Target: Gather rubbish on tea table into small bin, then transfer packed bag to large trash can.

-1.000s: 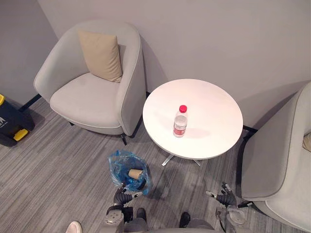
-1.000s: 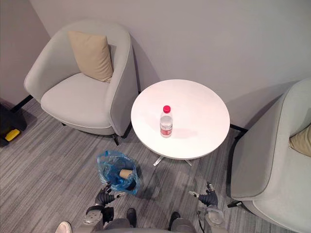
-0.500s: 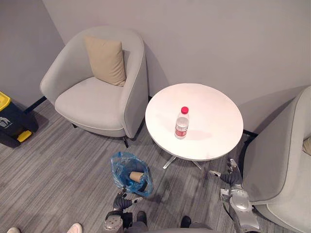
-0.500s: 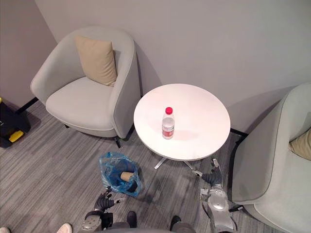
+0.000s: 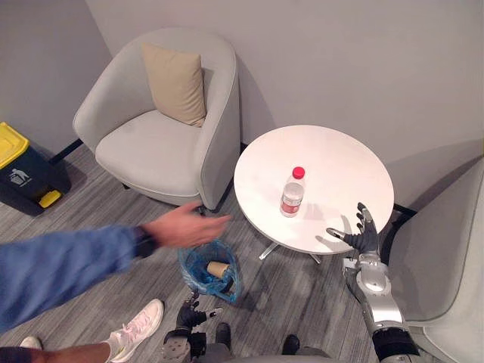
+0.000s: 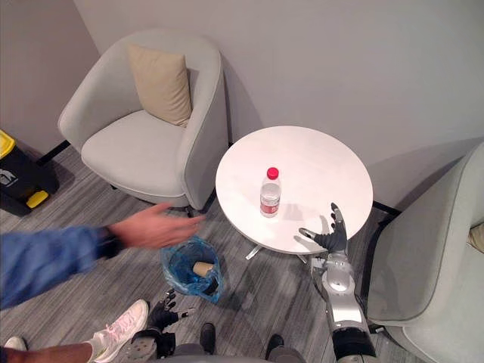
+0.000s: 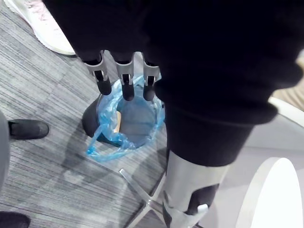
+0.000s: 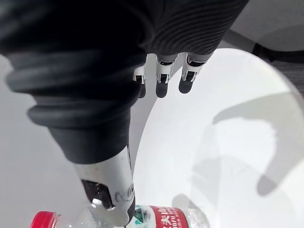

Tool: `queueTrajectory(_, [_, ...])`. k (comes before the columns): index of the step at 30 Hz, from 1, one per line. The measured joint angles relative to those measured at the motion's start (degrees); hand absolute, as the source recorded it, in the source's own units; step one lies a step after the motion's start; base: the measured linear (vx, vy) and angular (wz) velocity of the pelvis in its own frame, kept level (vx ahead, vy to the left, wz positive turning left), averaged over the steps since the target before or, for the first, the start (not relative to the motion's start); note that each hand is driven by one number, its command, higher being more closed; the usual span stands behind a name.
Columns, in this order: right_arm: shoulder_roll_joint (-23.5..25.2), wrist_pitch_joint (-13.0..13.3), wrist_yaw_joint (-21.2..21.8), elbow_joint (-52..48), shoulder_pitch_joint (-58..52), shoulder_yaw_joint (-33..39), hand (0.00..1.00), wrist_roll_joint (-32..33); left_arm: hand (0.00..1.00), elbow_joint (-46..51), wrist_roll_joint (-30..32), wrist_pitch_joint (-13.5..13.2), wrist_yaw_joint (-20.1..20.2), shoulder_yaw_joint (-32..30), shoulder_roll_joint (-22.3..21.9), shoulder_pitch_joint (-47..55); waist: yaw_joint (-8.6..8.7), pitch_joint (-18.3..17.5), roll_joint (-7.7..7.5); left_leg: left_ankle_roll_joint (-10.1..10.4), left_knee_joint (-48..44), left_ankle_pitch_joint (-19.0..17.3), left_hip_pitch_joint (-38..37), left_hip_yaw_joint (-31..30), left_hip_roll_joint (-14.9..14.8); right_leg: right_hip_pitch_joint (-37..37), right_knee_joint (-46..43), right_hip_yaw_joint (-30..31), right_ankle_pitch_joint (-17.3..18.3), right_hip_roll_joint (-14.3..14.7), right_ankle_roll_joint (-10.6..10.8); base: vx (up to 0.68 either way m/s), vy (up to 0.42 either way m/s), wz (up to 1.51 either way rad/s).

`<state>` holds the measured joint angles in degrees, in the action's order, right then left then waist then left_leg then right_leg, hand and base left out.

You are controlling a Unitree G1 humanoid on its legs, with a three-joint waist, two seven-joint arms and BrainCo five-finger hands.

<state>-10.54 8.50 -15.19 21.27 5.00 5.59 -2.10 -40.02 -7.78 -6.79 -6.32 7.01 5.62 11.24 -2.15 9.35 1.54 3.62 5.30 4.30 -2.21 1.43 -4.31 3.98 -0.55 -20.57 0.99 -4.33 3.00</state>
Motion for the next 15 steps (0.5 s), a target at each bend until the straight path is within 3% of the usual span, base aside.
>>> queueTrajectory(7, [-1.6,0.1,-1.4,3.8,9.7,-2.7,0.00,2.7,0.00,0.2,-0.2,-0.3,0.0,0.4,-0.3,0.0,-0.69,2.2,1.77,-0.1,0.0,1.4,3.5,-1.9,0.3,-2.4,-0.4,-2.1,-0.3,-0.3,0.0,-0.03,0.006,0.17])
queueTrajectory(10, [-1.8,0.1,-1.4,5.1,12.7,-3.8,0.00,3.8,0.00,0.5,-0.6,-0.6,0.0,1.5,-0.3,-0.3,-2.10,3.8,1.97,-0.1,0.0,1.5,3.7,-2.3,0.3,-2.4,-0.4,-2.6,-0.3,-0.4,0.0,-0.02,0.003,0.11])
queueTrajectory(15, [-1.7,0.1,-1.4,7.0,17.1,-5.1,0.00,4.3,0.00,1.8,-0.6,-1.2,-0.1,1.9,-0.4,-0.8,-2.20,5.9,2.29,-0.1,0.0,1.9,5.0,-2.7,0.6,-3.7,-0.9,-3.0,-0.3,-0.7,0.0,0.00,0.003,0.04])
